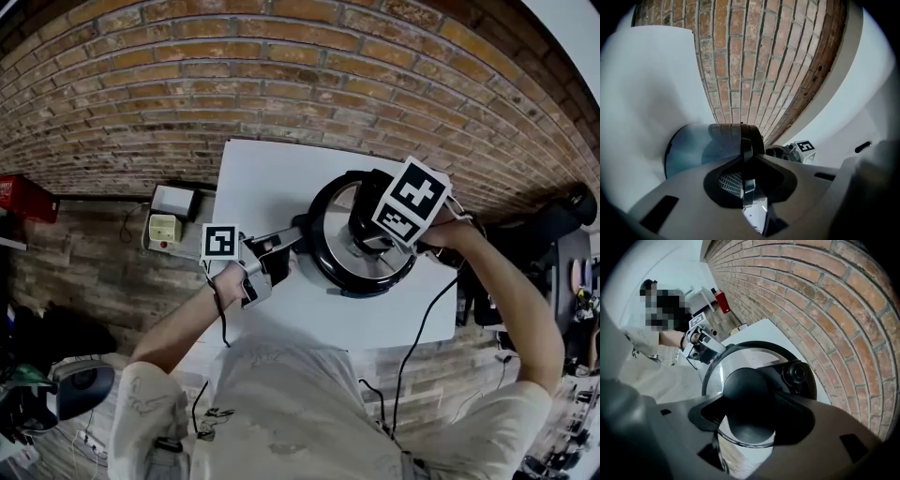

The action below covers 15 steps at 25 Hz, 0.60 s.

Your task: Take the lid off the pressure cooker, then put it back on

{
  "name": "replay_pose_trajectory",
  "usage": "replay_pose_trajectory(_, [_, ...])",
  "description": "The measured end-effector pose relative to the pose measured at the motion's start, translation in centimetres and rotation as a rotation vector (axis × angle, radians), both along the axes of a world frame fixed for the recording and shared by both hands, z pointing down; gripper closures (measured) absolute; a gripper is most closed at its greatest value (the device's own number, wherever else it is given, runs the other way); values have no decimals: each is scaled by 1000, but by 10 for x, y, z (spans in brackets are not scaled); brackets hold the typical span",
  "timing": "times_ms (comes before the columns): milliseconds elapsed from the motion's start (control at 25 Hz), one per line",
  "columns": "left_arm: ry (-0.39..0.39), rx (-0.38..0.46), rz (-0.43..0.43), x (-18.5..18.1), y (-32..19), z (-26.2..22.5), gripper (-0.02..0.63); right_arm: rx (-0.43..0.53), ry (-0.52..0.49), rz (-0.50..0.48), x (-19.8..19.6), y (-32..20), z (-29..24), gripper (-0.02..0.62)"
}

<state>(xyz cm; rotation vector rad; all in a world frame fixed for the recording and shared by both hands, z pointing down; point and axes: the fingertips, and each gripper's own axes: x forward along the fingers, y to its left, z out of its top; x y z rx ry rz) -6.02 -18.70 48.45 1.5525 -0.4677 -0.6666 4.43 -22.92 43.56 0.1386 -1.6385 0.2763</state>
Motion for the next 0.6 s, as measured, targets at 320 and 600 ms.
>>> replay_pose_trajectory(320, [8, -13, -34, -3, 0, 1, 540, -10, 27, 92, -1, -2, 0, 281])
replay_pose_trajectory(600, [5, -9, -21, -1, 1, 1, 540, -6, 25, 44, 0, 0, 0, 287])
